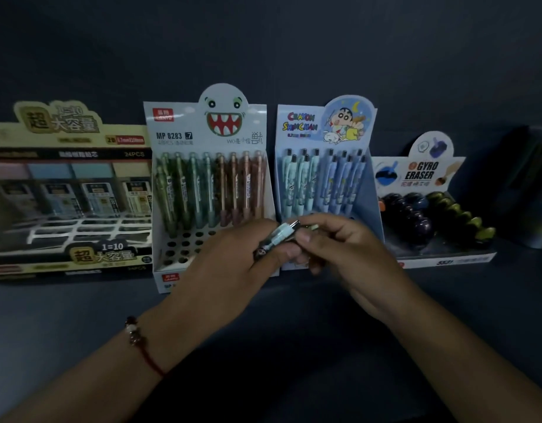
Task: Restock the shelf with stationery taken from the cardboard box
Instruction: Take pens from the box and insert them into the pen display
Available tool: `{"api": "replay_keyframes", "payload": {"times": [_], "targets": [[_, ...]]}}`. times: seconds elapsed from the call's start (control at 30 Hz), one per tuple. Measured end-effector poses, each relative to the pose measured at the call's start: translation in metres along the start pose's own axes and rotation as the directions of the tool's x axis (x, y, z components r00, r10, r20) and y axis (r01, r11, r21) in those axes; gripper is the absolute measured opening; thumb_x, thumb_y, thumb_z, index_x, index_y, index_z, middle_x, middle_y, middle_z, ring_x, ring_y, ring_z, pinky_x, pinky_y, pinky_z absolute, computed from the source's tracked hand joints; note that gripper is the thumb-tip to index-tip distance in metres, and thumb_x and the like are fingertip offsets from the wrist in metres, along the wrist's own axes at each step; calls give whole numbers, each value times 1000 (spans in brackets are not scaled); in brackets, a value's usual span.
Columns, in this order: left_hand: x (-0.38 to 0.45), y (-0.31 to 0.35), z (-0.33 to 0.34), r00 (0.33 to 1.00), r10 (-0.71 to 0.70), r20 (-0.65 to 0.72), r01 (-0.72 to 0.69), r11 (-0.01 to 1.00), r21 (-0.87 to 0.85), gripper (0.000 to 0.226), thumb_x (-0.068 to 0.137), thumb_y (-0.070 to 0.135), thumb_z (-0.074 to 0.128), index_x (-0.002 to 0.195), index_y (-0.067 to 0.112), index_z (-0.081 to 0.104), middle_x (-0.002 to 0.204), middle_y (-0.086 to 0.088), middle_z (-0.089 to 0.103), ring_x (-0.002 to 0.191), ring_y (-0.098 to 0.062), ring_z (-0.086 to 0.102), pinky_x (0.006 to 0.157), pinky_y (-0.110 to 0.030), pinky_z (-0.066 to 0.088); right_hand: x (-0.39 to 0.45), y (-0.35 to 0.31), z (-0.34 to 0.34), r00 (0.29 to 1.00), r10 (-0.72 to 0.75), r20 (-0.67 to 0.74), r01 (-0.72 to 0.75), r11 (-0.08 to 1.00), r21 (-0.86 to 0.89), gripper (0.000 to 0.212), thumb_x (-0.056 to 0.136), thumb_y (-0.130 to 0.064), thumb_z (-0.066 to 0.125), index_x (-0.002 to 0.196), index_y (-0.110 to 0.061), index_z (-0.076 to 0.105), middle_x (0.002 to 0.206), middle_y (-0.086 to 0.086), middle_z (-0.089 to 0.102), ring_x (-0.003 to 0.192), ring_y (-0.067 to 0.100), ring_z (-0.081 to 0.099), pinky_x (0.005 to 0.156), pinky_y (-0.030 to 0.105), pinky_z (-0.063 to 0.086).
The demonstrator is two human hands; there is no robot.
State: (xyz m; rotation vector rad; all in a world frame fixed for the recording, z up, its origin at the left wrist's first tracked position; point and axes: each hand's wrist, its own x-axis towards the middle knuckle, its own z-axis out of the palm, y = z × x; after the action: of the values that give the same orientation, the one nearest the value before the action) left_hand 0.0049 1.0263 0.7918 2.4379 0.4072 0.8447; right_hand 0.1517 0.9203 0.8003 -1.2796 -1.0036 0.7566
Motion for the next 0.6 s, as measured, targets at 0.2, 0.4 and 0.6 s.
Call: {"api": "replay_keyframes", "payload": {"times": [0.2,0.4,0.6], "targets": [[1,-1,-5,1000,-19,-19,20,998,59,16,96,51,47,84,41,54,74,17,56,59,-4,54,50,-14,34,9,-2,-15,991,83,-101,-54,962,266,18,72,-22,68,87,-18,77,69,0,65,60,7,57,51,17,45],[0,0,-24,1000,-13,-10,14,989,145,36,93,64,33,118,50,54,71,15,60,63,-1,58,52,-18,38,18,-7,-25,956,106,-274,29,894,447,20,75,-27,65,91,-17,72,65,-5,61,58,4,56,47,15,43],[-42,-22,-80,999,33,24,-40,874,485,48,101,53,20,140,39,45,101,19,61,61,2,54,47,-11,30,22,-34,-3,962,-31,-273,91,973,212,24,75,-30,67,96,-20,74,81,-8,70,73,6,65,59,17,50]]}}
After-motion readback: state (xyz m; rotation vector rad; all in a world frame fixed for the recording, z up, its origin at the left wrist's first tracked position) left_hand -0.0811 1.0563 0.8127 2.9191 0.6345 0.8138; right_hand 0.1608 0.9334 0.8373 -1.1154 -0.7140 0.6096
